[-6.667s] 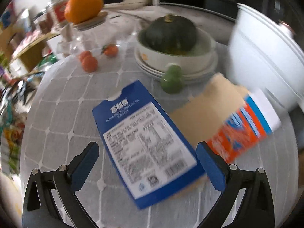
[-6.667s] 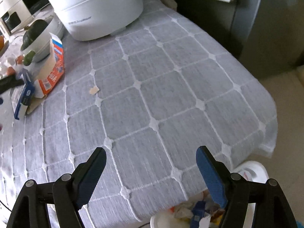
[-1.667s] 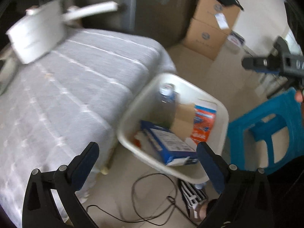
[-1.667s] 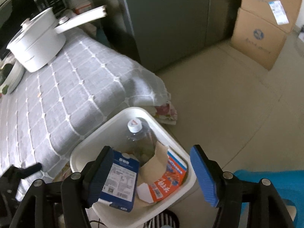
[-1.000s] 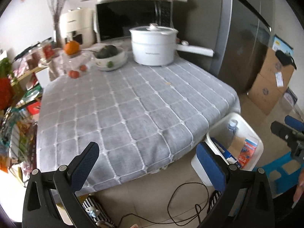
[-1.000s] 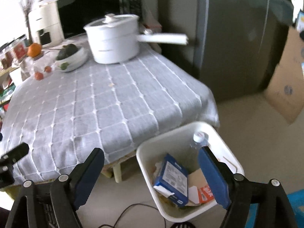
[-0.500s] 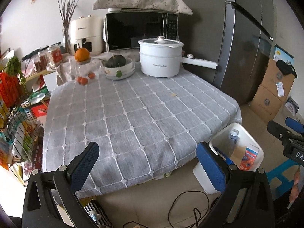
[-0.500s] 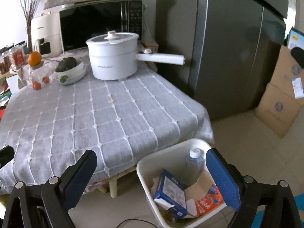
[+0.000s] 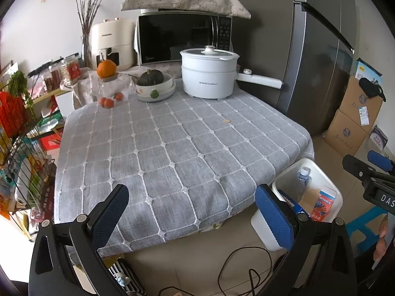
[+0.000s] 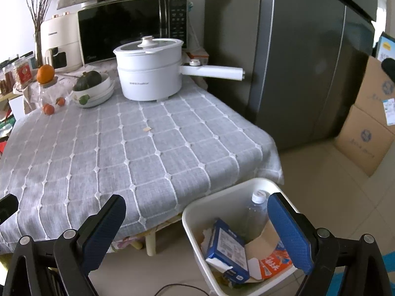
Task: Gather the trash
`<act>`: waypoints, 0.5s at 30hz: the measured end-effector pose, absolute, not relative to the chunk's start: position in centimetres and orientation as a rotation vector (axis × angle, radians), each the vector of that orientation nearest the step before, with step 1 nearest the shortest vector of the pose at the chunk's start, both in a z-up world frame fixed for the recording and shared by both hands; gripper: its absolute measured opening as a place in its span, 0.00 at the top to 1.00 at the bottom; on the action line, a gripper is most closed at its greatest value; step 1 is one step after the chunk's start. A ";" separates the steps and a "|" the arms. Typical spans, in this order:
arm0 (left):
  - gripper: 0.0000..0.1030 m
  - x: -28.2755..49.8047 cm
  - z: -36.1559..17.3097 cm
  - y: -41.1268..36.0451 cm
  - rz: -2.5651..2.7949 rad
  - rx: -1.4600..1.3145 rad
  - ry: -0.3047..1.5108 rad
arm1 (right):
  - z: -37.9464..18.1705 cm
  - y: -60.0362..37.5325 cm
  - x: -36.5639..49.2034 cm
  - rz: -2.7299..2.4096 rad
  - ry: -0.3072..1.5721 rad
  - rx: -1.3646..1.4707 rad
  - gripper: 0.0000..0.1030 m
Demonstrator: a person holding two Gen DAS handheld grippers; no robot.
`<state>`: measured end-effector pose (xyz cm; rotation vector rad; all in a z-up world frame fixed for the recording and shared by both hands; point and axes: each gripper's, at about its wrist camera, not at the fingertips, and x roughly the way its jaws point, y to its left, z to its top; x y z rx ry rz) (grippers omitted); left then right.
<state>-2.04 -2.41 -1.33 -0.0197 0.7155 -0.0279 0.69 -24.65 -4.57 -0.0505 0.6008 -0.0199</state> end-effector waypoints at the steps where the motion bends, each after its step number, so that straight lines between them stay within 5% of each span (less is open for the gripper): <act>1: 0.00 -2.0 -1.3 -2.4 -0.029 -0.020 0.716 | -4.6 -24.7 0.7 -0.020 0.601 -0.051 0.07; 15: 0.00 -2.1 -1.3 -2.8 -0.040 -0.020 0.721 | -4.6 -25.2 0.7 -0.026 0.598 -0.036 0.07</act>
